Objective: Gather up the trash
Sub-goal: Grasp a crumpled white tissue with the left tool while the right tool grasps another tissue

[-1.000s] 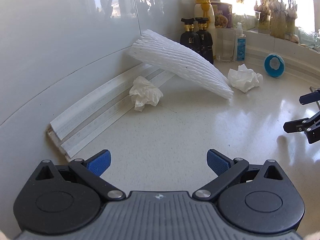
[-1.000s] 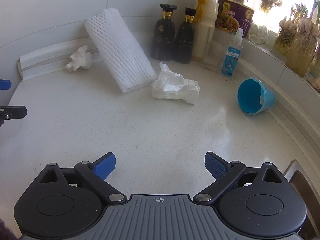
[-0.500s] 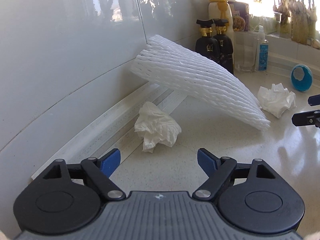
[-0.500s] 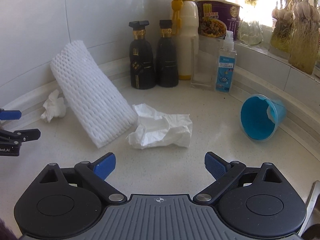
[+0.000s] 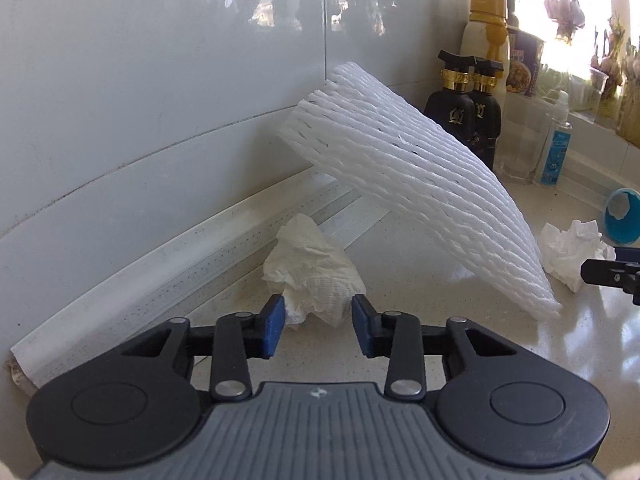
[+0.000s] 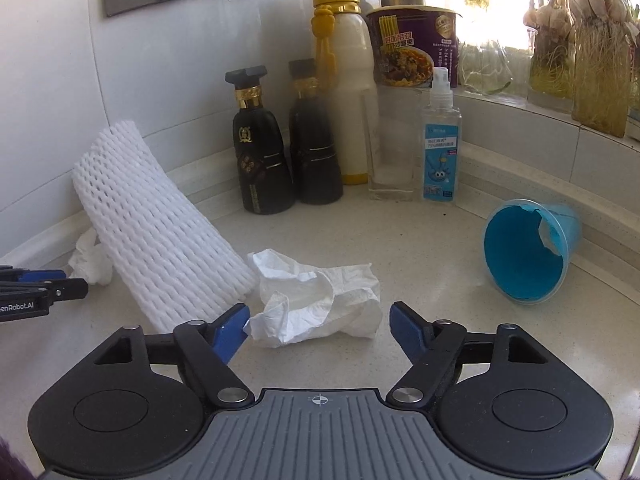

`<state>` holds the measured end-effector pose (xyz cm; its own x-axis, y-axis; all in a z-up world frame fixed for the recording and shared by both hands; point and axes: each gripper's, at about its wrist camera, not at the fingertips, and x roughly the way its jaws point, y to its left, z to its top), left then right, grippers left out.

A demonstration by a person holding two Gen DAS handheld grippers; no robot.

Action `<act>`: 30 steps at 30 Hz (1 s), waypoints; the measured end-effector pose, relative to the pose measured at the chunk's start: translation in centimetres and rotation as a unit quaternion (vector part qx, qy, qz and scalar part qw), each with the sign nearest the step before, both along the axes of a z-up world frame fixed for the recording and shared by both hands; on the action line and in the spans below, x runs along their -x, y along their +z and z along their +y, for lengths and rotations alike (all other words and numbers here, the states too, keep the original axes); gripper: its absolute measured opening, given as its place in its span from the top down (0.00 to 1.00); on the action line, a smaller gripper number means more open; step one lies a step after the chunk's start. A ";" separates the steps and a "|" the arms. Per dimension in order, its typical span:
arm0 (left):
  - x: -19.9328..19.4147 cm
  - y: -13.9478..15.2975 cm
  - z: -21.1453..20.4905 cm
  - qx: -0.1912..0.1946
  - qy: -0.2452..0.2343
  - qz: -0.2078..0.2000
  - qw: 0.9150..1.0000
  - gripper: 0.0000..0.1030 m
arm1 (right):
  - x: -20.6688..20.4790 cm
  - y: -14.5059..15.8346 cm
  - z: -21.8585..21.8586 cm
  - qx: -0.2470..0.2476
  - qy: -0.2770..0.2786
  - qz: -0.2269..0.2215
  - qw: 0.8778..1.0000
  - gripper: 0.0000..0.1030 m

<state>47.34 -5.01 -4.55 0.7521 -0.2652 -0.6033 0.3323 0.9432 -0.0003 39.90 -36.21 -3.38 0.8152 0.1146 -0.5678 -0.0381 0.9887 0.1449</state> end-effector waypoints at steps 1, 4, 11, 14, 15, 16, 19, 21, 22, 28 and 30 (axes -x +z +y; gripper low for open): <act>-0.1 0.0 0.1 0.006 0.002 0.004 1.000 0.81 | 0.0 -0.1 0.0 -0.003 0.003 -0.001 1.000 0.38; -0.2 -0.1 0.3 0.020 0.011 0.013 1.000 0.93 | -0.3 -0.2 0.1 -0.005 0.008 -0.001 1.000 0.71; 0.6 0.4 0.9 0.022 0.024 0.017 0.999 0.98 | -0.1 0.1 0.4 -0.011 0.022 -0.003 1.000 0.88; 1.1 0.8 1.2 0.021 0.025 0.017 0.999 0.98 | 0.4 0.7 0.5 -0.012 0.018 -0.005 1.000 0.88; 1.2 1.0 1.2 0.021 0.026 0.018 0.999 0.99 | 0.5 1.0 0.5 -0.013 0.017 -0.005 1.000 0.88; 1.4 1.1 1.3 0.021 0.028 0.018 0.999 0.99 | 0.7 1.2 0.6 -0.012 0.017 -0.006 1.000 0.88; 2.1 1.7 1.5 0.021 0.032 0.019 0.999 0.99 | 1.4 1.9 0.7 -0.007 0.017 -0.007 1.000 0.88; 2.7 2.1 1.5 0.018 0.032 0.018 0.999 0.99 | 1.9 2.3 0.9 -0.004 0.019 -0.009 1.000 0.88; 3.0 2.2 1.6 0.018 0.033 0.019 0.999 0.99 | 2.3 2.6 1.1 -0.001 0.021 -0.011 1.000 0.88; 5.1 3.3 1.7 0.013 0.034 0.023 0.999 0.99 | 4.3 3.8 1.8 0.012 0.027 -0.010 1.000 0.88; 6.0 3.6 1.7 0.009 0.033 0.024 0.999 0.99 | 4.9 4.2 2.0 0.012 0.029 -0.009 0.999 0.88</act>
